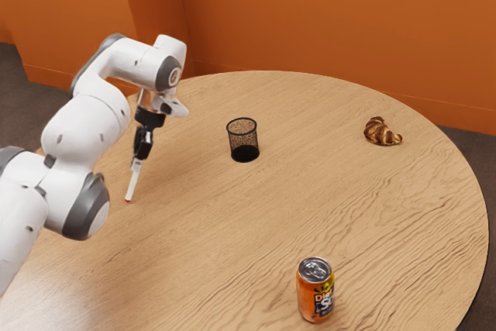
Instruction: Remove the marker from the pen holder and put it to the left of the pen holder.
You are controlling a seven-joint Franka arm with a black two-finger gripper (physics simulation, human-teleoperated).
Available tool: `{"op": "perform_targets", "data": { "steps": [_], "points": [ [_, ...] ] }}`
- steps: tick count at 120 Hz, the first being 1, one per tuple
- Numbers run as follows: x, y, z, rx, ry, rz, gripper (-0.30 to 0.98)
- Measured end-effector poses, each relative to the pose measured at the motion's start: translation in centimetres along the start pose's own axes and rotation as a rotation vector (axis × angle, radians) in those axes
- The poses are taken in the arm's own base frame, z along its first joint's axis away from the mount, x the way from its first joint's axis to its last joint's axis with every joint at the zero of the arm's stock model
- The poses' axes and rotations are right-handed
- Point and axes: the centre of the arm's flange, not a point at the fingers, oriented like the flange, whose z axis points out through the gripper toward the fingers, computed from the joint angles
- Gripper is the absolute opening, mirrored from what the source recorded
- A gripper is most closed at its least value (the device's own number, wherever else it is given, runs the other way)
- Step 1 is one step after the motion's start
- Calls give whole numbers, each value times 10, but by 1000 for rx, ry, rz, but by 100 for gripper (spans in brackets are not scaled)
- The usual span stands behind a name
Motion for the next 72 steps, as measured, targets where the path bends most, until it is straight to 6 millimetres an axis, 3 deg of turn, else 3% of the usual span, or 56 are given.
{"op": "perform_targets", "data": {
  "steps": [14,29,40,46,55,63,72],
  "points": [
    [2,1,1,-12,14,0,32],
    [-1,0,-1,-17,25,-8,48],
    [-27,18,-37,-23,88,-10,55],
    [-38,55,-67,-43,131,21,58],
    [-64,141,-114,-27,221,111,61],
    [-86,211,-137,41,292,204,63],
    [-102,256,-160,148,361,253,65]
  ]
}}
